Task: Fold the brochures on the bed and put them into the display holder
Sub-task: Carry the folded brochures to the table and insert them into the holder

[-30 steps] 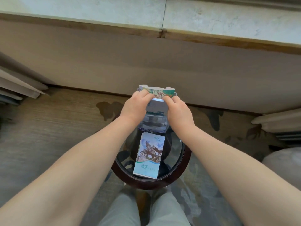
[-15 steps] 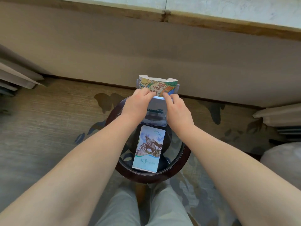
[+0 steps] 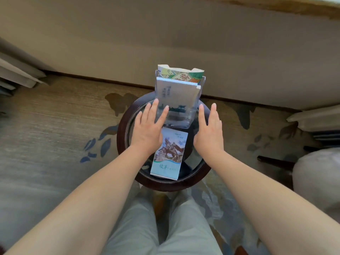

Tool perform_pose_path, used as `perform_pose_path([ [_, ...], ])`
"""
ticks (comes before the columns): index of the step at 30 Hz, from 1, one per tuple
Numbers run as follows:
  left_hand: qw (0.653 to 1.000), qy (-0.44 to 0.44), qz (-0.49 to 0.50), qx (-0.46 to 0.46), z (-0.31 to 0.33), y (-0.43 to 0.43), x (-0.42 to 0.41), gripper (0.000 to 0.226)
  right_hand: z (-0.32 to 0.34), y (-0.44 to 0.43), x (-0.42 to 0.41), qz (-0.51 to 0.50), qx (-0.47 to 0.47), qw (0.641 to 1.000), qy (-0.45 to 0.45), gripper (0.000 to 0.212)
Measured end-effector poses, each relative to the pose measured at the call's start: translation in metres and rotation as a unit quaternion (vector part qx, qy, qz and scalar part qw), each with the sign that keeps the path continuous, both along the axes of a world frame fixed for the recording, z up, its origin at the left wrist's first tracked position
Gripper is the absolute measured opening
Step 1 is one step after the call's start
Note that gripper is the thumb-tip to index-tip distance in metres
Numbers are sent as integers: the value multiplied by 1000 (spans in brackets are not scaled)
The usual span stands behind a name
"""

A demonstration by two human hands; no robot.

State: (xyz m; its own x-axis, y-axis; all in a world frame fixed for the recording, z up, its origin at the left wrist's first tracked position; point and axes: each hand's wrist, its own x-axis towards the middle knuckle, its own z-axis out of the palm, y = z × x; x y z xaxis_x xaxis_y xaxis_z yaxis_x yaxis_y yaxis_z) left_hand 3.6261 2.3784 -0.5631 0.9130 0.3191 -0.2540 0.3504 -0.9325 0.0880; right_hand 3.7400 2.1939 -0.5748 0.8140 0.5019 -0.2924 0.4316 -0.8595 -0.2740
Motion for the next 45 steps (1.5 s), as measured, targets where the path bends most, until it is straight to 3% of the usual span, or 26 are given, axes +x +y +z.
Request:
perform_pose_path([
  [3, 997, 68, -22, -34, -27, -15, -23, 94, -31, -15, -24, 27, -101, 994, 30, 99],
  [6, 993, 97, -30, -55, -53, -27, -40, 83, -58, -29, -50, 55, -138, 987, 59, 84],
  [9, 981, 150, 47, -111, -80, -40, -48, 73, -80, -29, -73, 65, -163, 976, 130, 80],
  [13, 930, 195, 207, -231, -112, -56, -55, 75, -105, -11, -99, -33, -89, 967, 238, 72],
  [16, 932, 189, 183, -251, -126, -60, -67, 72, -120, -8, -109, -99, -22, 964, 245, 64],
  [19, 931, 148, 194, -271, -134, -60, -72, 75, -125, -9, -112, -172, 19, 946, 275, 71],
  [21, 892, 78, 285, -341, -137, -64, -65, 81, -127, -8, -115, -228, 54, 926, 295, 73],
  [25, 730, 31, 516, -446, -137, -70, -42, 97, -129, -5, -118, -311, 111, 895, 300, 68],
  [28, 681, 39, 579, -447, -138, -71, -38, 91, -128, -5, -114, -377, 157, 858, 311, 70],
  [30, 694, 42, 574, -433, -139, -71, -40, 67, -127, -6, -109, -408, 169, 831, 338, 78],
  [31, 707, 46, 563, -425, -139, -72, -41, 51, -128, -7, -107, -408, 163, 829, 348, 72],
  [33, 720, 57, 549, -421, -138, -72, -44, 21, -129, -10, -104, -396, 135, 837, 353, 43],
  [34, 718, 64, 546, -427, -137, -71, -45, 19, -127, -11, -103, -378, 113, 853, 342, 32],
  [35, 719, 69, 539, -432, -136, -70, -48, 27, -127, -13, -102, -349, 84, 875, 324, 26],
  [37, 767, 60, 488, -411, -130, -64, -49, 34, -123, -13, -98, -287, 51, 912, 290, 24],
  [40, 851, -6, 395, -346, -111, -53, -46, 32, -103, -7, -90, -260, 77, 925, 265, 16],
  [43, 912, -98, 270, -294, -81, -37, -37, 63, -79, -1, -79, -236, 84, 941, 227, 14],
  [45, 962, -92, 150, -211, -65, -29, -29, 64, -63, 4, -72, -222, 93, 947, 213, 23],
])
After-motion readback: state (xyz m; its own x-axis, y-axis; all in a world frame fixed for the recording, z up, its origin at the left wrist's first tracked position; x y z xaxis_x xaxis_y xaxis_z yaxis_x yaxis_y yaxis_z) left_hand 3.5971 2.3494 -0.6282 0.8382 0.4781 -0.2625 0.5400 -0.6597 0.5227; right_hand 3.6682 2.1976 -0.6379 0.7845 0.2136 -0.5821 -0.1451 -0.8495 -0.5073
